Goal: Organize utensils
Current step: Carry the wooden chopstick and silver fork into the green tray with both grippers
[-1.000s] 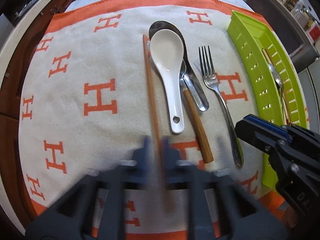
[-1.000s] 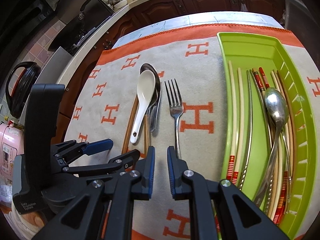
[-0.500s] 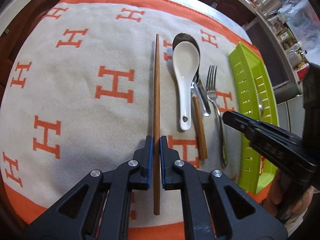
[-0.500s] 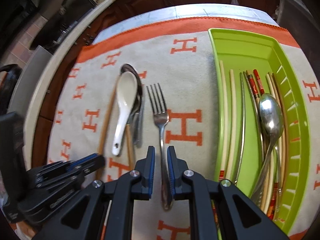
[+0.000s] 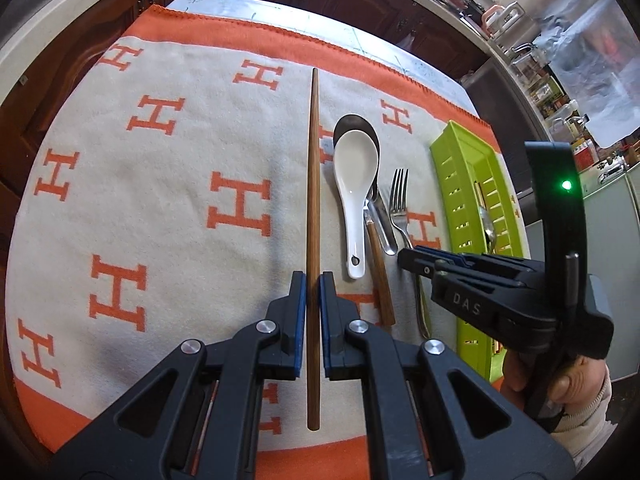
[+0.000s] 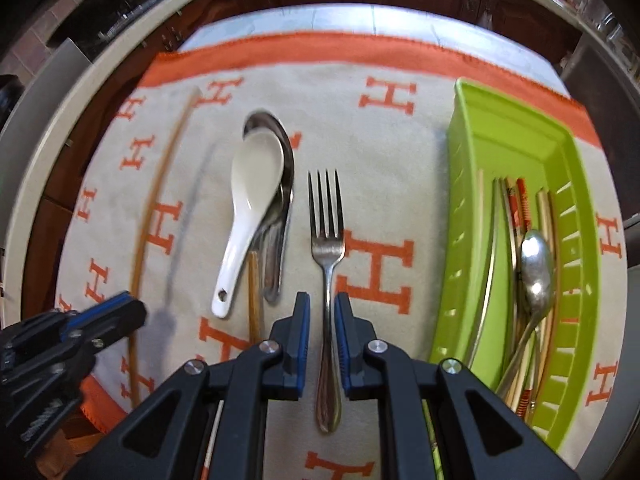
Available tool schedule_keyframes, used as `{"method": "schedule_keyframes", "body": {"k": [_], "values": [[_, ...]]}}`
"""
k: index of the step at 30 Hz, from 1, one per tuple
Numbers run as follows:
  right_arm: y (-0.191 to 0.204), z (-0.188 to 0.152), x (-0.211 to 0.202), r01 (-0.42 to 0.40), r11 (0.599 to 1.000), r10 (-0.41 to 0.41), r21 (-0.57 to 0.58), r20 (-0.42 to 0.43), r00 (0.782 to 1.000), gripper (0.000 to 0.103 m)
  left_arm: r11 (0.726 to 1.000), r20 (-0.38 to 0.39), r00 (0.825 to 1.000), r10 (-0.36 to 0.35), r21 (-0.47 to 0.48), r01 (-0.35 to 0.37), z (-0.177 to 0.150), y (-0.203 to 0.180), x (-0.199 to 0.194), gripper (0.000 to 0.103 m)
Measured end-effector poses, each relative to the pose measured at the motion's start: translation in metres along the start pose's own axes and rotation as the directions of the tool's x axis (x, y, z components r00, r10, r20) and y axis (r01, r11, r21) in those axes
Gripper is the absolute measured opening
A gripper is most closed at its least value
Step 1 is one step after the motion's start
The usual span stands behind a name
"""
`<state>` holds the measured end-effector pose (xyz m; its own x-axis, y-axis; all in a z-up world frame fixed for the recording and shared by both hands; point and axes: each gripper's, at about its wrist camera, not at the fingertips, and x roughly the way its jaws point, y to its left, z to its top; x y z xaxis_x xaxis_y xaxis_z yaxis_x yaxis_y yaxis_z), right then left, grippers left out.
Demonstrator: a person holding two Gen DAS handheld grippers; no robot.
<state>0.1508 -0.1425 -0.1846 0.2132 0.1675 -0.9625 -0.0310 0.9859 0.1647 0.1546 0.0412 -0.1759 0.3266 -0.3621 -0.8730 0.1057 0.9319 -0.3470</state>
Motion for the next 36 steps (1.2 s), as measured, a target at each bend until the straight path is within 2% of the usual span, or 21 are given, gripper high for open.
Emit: {"method": "schedule_keyframes", "body": {"k": [1, 7, 9, 14, 21, 26, 30, 36], "values": [[0.0, 0.001, 0.005, 0.003, 1.0, -0.003, 0.001, -0.022, 1.0, 0.012, 1.0, 0.0, 1.0, -0.002, -0.003, 0.002, 0.0, 0.001, -0.001, 0.004], [0.006, 0.008, 0.009, 0.023, 0.999, -0.023, -0.024, -0.014, 1.0, 0.012, 1.0, 0.005, 1.0, -0.014, -0.009, 0.015, -0.001, 0.004, -0.003, 0.004], [0.009, 0.01, 0.009, 0.027, 0.999, -0.028, -0.03, -0.003, 1.0, 0.007, 1.0, 0.011, 1.0, -0.018, -0.008, 0.018, -0.001, 0.003, -0.005, 0.004], [-0.007, 0.006, 0.003, -0.048, 0.997, 0.046, 0.055, 0.033, 0.998, 0.004, 1.0, 0.023, 1.0, -0.017, 0.004, 0.017, -0.002, -0.002, -0.013, 0.004], [-0.02, -0.007, -0.022, -0.148, 0.984, 0.138, 0.103, 0.1, 0.985, 0.004, 0.998, 0.039, 0.998, -0.05, 0.025, 0.049, -0.005, -0.024, -0.025, 0.004], [-0.037, -0.021, -0.054, -0.228, 0.967, 0.208, 0.118, 0.161, 0.965, 0.004, 0.995, 0.043, 0.996, -0.08, 0.056, 0.078, -0.006, -0.055, -0.031, 0.004], [-0.054, -0.031, -0.078, -0.245, 0.961, 0.211, 0.132, 0.226, 0.951, 0.004, 0.989, 0.035, 0.993, -0.116, 0.092, 0.112, -0.004, -0.093, -0.03, 0.004], [-0.096, -0.044, -0.096, -0.204, 0.96, 0.144, 0.191, 0.289, 0.947, 0.004, 0.976, 0.004, 0.99, -0.143, 0.167, 0.141, -0.001, -0.156, -0.013, 0.004]]}}
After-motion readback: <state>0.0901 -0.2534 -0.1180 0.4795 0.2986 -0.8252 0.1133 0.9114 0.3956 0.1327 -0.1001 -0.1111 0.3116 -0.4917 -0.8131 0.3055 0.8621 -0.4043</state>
